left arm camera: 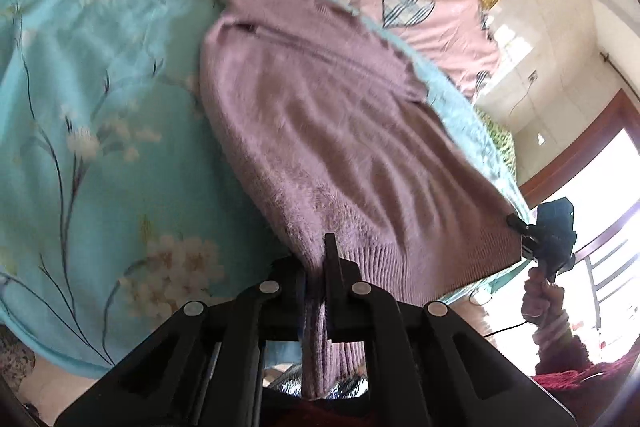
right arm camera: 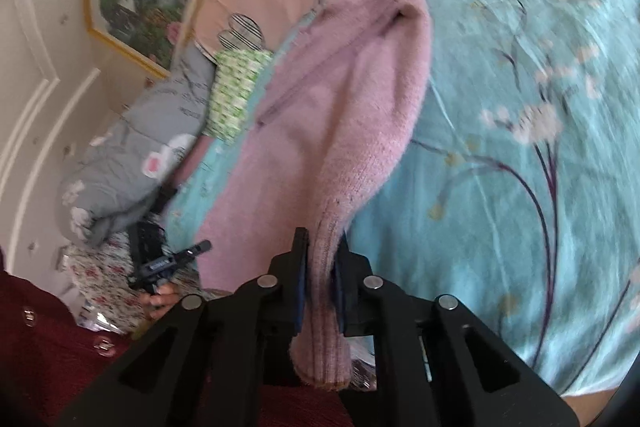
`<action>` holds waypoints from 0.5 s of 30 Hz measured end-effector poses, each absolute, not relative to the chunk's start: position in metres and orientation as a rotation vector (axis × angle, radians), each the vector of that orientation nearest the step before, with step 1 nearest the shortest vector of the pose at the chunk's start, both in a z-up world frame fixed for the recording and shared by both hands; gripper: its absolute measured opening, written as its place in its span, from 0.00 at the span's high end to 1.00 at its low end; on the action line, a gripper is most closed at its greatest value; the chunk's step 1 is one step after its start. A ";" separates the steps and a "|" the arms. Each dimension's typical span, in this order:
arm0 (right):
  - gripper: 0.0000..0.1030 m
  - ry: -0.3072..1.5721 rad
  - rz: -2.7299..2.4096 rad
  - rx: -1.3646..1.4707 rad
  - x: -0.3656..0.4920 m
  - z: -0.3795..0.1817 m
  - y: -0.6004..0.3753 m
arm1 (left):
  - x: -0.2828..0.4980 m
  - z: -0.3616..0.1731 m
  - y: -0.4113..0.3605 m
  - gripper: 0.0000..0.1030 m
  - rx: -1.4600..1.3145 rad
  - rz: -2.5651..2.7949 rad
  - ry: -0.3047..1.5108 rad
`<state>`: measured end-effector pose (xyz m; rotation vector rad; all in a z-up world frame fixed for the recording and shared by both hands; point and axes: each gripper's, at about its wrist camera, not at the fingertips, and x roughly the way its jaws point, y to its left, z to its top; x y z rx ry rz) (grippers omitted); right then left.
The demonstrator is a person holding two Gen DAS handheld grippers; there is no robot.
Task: Fold small clothes
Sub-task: 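Grasp the sweater hem with both grippers, then lift the hem with both grippers and fold it toward the collar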
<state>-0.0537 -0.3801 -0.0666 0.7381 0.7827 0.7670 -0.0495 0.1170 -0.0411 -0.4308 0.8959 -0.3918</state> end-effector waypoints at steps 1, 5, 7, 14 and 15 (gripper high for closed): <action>0.89 0.759 0.780 0.747 -0.053 -0.062 -0.381 | -0.048 -0.036 0.120 0.96 -0.432 -0.394 0.880; 0.90 0.653 0.814 0.782 -0.041 -0.037 -0.390 | -0.036 -0.008 0.129 0.96 -0.448 -0.397 0.803; 0.91 0.606 0.827 0.799 -0.031 -0.024 -0.393 | -0.026 0.008 0.130 0.96 -0.441 -0.398 0.758; 0.99 0.475 0.795 0.853 0.040 0.024 -0.406 | 0.043 0.054 0.134 0.96 -0.406 -0.354 0.649; 0.99 0.501 0.769 0.838 0.049 0.027 -0.404 | 0.052 0.054 0.132 0.96 -0.406 -0.344 0.658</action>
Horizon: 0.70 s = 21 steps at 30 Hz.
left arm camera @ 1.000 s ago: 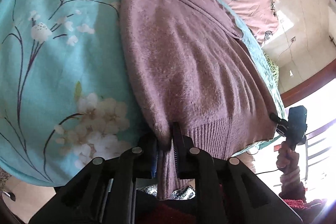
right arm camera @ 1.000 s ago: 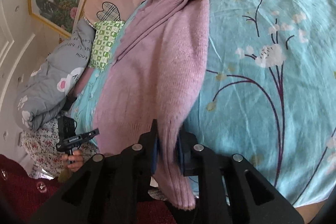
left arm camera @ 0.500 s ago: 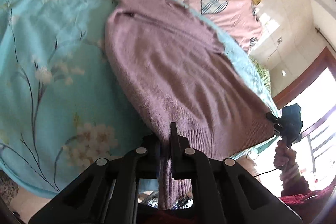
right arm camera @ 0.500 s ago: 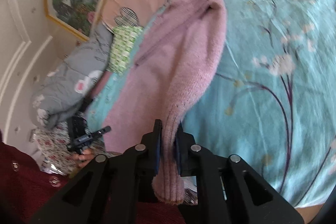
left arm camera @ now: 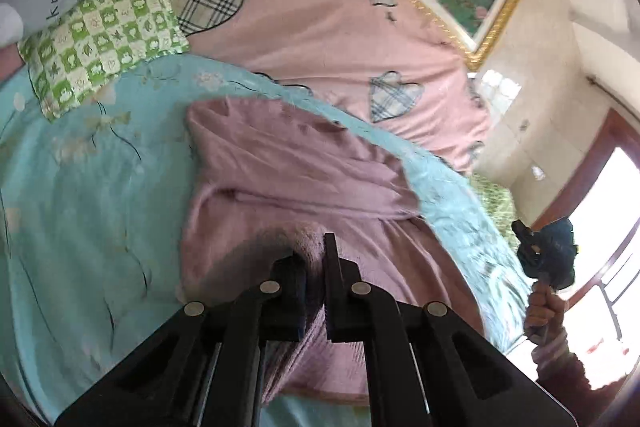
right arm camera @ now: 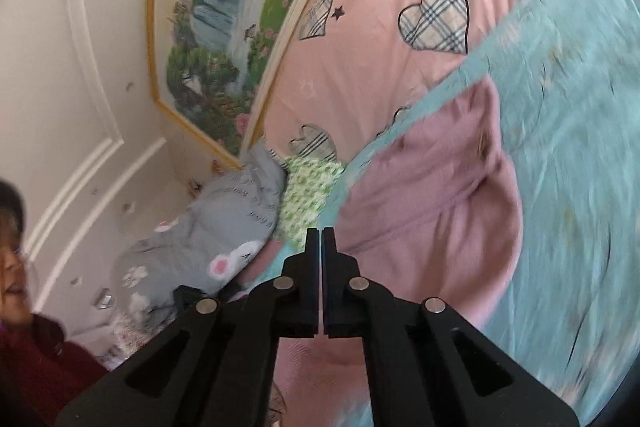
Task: Fold small clothes
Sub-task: 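Lift the hem with both grippers and fold it toward the collar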
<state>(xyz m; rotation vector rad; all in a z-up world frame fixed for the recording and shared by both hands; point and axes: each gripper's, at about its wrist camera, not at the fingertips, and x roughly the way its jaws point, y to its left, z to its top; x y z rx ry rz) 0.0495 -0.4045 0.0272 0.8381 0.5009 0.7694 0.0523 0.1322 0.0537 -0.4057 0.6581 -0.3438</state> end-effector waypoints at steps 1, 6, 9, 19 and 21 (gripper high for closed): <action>0.99 0.536 0.738 0.821 0.060 0.029 -0.401 | 0.060 0.053 0.132 0.96 -0.410 -0.347 0.666; 0.95 0.715 0.674 0.741 0.058 0.009 -0.383 | 0.069 0.039 0.125 0.96 -0.402 -0.337 0.696; 0.56 0.795 0.655 0.750 0.025 -0.016 -0.378 | 0.063 0.026 0.127 0.96 -0.425 -0.337 0.718; 0.46 0.899 0.661 0.785 -0.041 -0.079 -0.334 | 0.044 0.008 0.130 0.96 -0.473 -0.332 0.749; 0.77 0.960 0.694 0.757 -0.027 -0.085 -0.318 | 0.044 0.009 0.131 0.96 -0.480 -0.325 0.744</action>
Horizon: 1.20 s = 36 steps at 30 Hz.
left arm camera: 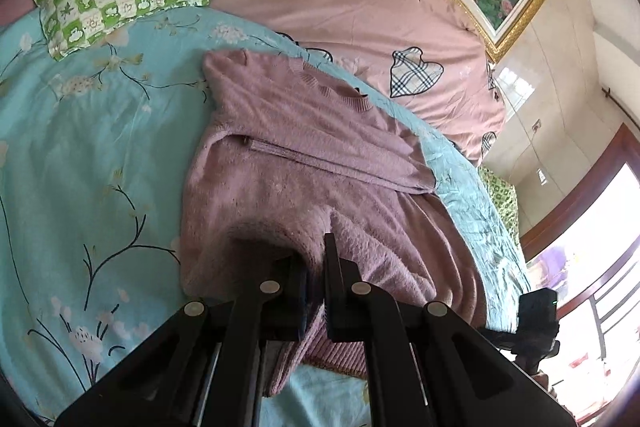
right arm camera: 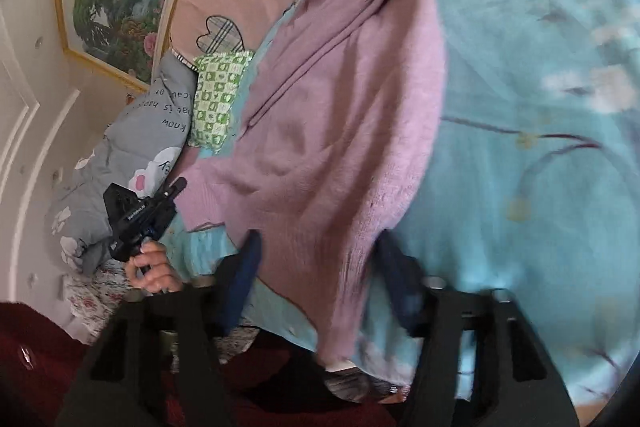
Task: Fold small clothes
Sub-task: 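Lift the hem with both grippers and fold it toward the collar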
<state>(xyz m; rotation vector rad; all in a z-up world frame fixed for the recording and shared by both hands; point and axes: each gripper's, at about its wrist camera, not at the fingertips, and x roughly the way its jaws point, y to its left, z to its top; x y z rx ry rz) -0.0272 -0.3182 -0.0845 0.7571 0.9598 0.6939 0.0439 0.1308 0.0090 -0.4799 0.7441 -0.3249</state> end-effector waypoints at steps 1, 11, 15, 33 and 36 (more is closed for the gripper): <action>0.92 0.980 0.693 0.712 -0.023 -0.084 -0.311 | 0.044 0.011 0.132 0.96 -0.482 -0.321 0.739; 0.93 0.622 0.789 0.859 0.033 -0.003 -0.369 | 0.067 0.044 0.143 0.96 -0.490 -0.290 0.658; 0.93 0.533 0.797 0.834 0.075 0.032 -0.372 | 0.094 0.062 0.139 0.96 -0.456 -0.283 0.616; 0.93 0.667 0.462 0.863 0.331 -0.016 -0.375 | 0.347 -0.003 0.157 0.96 -0.403 -0.066 0.785; 0.90 0.758 0.418 0.909 0.350 -0.049 -0.377 | 0.367 -0.030 0.159 0.95 -0.406 -0.059 0.869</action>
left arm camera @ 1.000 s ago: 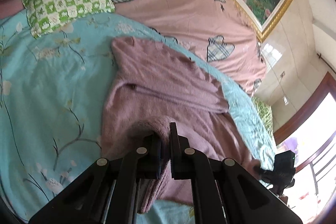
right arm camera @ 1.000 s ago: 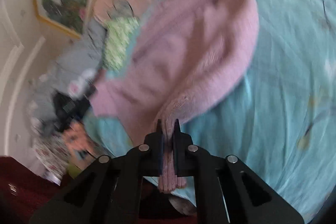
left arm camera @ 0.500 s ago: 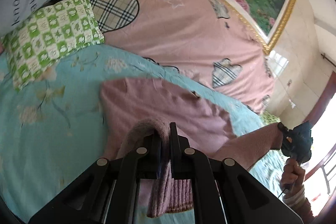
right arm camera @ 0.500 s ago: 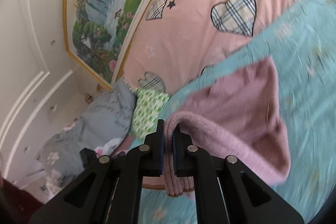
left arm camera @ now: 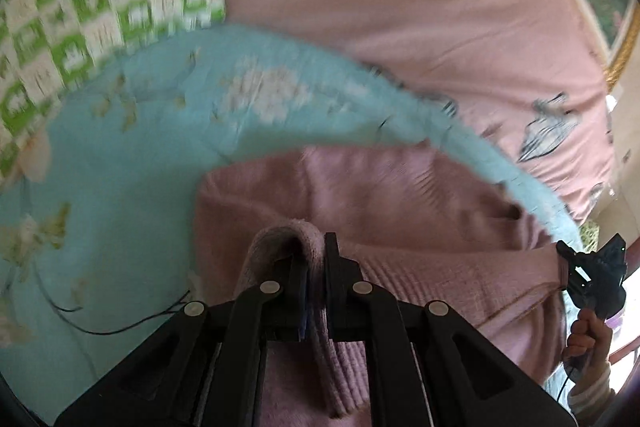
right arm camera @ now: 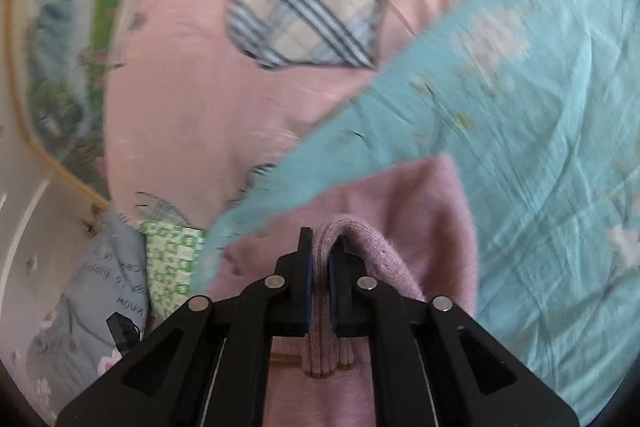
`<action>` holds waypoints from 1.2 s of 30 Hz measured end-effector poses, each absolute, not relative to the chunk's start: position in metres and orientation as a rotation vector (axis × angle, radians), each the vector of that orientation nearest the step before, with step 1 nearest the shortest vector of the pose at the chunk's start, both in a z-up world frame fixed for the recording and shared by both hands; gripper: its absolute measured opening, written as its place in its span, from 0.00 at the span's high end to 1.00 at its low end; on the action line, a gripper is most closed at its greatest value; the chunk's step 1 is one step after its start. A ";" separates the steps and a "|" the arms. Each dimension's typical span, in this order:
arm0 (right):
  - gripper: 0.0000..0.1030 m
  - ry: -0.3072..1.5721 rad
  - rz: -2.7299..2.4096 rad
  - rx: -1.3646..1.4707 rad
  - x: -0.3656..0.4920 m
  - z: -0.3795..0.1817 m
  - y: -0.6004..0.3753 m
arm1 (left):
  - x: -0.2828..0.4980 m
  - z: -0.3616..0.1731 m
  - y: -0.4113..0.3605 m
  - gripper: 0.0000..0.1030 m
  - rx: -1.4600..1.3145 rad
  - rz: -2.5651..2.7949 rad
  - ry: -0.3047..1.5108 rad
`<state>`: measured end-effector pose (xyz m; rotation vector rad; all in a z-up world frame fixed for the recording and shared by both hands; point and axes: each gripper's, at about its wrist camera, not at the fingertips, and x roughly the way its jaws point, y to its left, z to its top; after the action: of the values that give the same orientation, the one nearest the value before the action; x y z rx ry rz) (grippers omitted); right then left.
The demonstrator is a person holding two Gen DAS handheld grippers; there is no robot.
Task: Fold small clothes
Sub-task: 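Lift the hem with both grippers and fold it toward the collar, then open both grippers to release the folded hem and withdraw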
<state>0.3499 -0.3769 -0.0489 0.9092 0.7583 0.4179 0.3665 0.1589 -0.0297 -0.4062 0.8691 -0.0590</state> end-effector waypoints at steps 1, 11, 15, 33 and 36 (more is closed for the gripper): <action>0.90 0.775 0.405 0.924 0.352 -0.055 -0.378 | 0.369 -0.034 0.161 0.94 -0.414 -0.065 0.882; 0.56 0.634 0.453 0.846 0.291 -0.014 -0.393 | 0.284 0.013 0.141 0.73 -0.303 -0.200 0.808; 0.56 0.692 0.669 0.649 0.263 0.001 -0.334 | 0.260 0.002 0.082 0.73 -0.232 -0.403 0.872; 0.60 0.778 0.378 0.518 0.376 -0.028 -0.320 | 0.424 -0.027 0.094 0.80 -0.186 -0.165 0.924; 0.60 0.748 0.330 0.614 0.377 -0.031 -0.337 | 0.435 -0.026 0.104 0.80 -0.265 -0.129 0.913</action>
<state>0.3767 -0.3368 -0.0313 0.6139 0.7479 0.3298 0.4351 0.1041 -0.0259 -0.2652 0.9129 -0.1292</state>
